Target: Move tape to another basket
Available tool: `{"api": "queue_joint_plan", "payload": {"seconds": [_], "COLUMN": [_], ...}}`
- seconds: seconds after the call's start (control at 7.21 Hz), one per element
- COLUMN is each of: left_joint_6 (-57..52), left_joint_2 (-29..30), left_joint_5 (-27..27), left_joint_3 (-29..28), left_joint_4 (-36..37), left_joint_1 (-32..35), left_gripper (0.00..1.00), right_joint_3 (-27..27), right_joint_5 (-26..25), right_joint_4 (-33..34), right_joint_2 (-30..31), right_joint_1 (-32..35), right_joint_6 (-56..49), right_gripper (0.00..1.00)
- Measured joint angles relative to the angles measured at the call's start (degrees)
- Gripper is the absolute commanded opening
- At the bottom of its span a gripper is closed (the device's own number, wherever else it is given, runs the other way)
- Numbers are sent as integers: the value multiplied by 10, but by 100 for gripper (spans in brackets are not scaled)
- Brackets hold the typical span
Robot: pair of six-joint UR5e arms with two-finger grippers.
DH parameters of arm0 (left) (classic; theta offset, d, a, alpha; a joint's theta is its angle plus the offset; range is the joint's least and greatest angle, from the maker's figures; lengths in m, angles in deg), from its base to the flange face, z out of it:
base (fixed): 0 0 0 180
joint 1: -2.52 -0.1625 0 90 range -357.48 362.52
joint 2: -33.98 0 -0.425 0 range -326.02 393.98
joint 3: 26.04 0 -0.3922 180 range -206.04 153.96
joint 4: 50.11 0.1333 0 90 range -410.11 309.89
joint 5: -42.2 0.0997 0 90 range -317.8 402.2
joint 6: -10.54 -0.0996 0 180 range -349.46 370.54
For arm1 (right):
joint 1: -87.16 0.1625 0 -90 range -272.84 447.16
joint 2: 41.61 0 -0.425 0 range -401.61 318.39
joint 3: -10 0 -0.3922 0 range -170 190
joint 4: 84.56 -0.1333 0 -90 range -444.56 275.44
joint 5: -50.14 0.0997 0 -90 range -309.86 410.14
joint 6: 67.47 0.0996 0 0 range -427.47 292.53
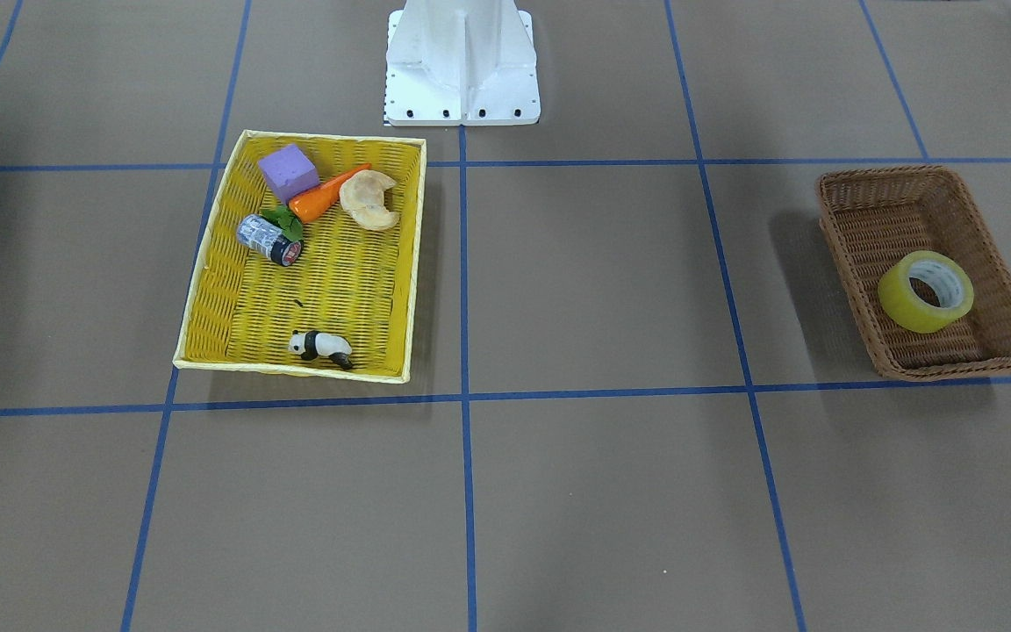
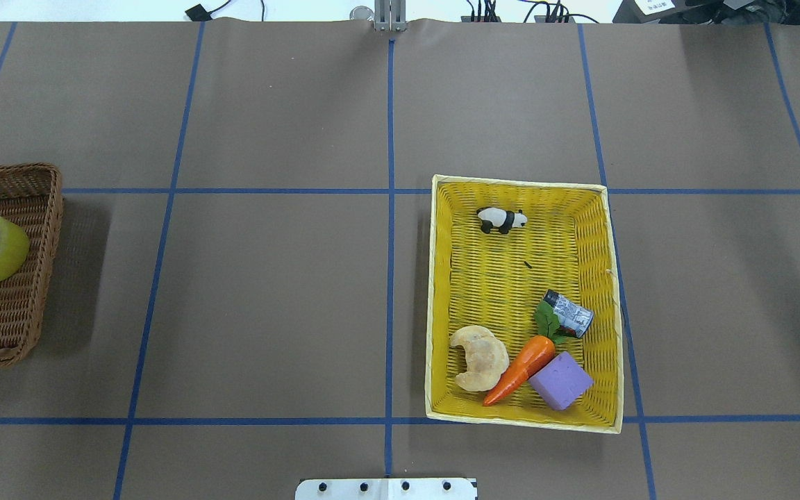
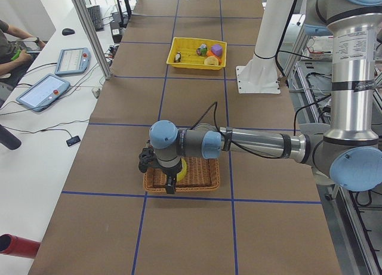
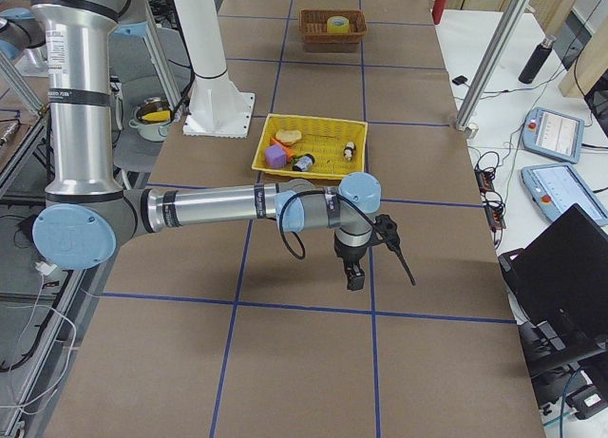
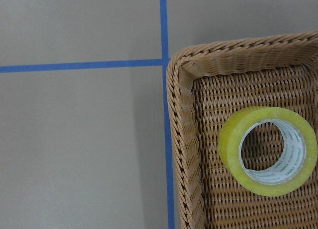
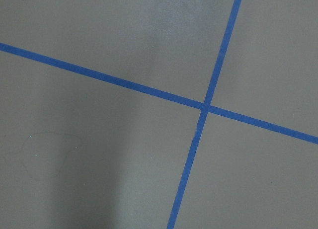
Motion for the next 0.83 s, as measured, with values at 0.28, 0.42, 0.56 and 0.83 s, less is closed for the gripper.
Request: {"api": "queue_joint_plan", "payload": {"seconds": [0.28,0.42,0.56,0.83], "left_joint_6": [-1,0,2,11], "left_joint_2": [5,8,5,-10], "left_joint_5": [-2,-3,-15,-38], "left_joint_3": [-4,-4,17,64], "left_joint_4": [-7,-10,-9,-6], "left_joint_1": [0,4,10,18], "left_gripper": [98,98,98,98], "right_joint_3": [2,1,-1,-3], "right_joint_5": [6,15,33,60], "right_joint_4": [8,16,34,69], "right_joint_2": [-5,-4,-4,-12], "right_joint_1": [0,4,12,23], "right_joint_6": [1,2,3,9], "right_gripper": [100,100,100,100]}}
